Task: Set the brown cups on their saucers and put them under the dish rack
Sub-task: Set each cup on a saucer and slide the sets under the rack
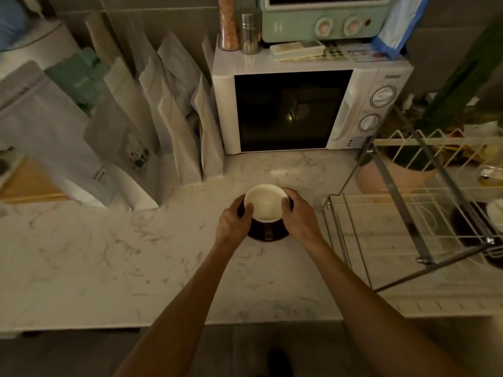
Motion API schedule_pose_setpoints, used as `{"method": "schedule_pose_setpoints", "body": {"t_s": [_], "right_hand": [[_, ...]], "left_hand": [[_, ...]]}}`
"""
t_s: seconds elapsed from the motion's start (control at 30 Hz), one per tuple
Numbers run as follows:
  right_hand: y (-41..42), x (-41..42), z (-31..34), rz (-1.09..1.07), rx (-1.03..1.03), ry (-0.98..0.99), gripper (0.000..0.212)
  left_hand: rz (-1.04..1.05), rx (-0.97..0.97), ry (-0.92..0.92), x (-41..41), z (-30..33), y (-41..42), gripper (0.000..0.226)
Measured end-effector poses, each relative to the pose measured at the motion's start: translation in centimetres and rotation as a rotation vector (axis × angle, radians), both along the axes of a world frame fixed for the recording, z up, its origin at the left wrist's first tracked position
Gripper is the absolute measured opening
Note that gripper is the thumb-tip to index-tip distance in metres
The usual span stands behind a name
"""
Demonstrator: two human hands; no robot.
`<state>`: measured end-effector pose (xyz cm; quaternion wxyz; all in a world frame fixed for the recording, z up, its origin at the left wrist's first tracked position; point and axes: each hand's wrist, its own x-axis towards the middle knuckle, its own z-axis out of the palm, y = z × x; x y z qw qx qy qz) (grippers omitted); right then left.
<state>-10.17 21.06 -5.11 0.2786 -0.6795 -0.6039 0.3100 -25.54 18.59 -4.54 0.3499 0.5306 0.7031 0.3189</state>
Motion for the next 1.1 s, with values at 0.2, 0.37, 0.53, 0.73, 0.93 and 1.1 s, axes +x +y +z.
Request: {"method": "schedule_pose_setpoints", "body": {"t_s": [0.2,0.37,0.53,0.73,0.93,1.1], "right_hand": [[-0.8,0.0,0.1,0.002,0.000,0.027,0.037],[-2.9,-0.2,0.3,0.009,0.001,0.038,0.036],[-5.7,-0.5,0.9,0.010,0.002,0.050,0.036],[-9.6,-0.8,2.1,0.020,0.039,0.062,0.036],[-13.2,-0.6,3.5,0.035,0.047,0.089,0.037],[-15.9,0.3,4.5,0.078,0.052,0.101,0.037]], "left_hand": [[0.011,0.010,-0.039,0.0,0.3,-1.0,0.042],[0.020,0.009,-0.057,-0.4,0.5,-3.1,0.042],[0.023,0.000,-0.091,-0.9,1.3,-6.0,0.042],[0.010,0.021,-0.083,-1.6,2.8,-10.2,0.043],[0.013,0.048,-0.094,-1.4,4.1,-14.1,0.043],[0.036,0.042,-0.141,-0.9,4.2,-16.9,0.045]]}}
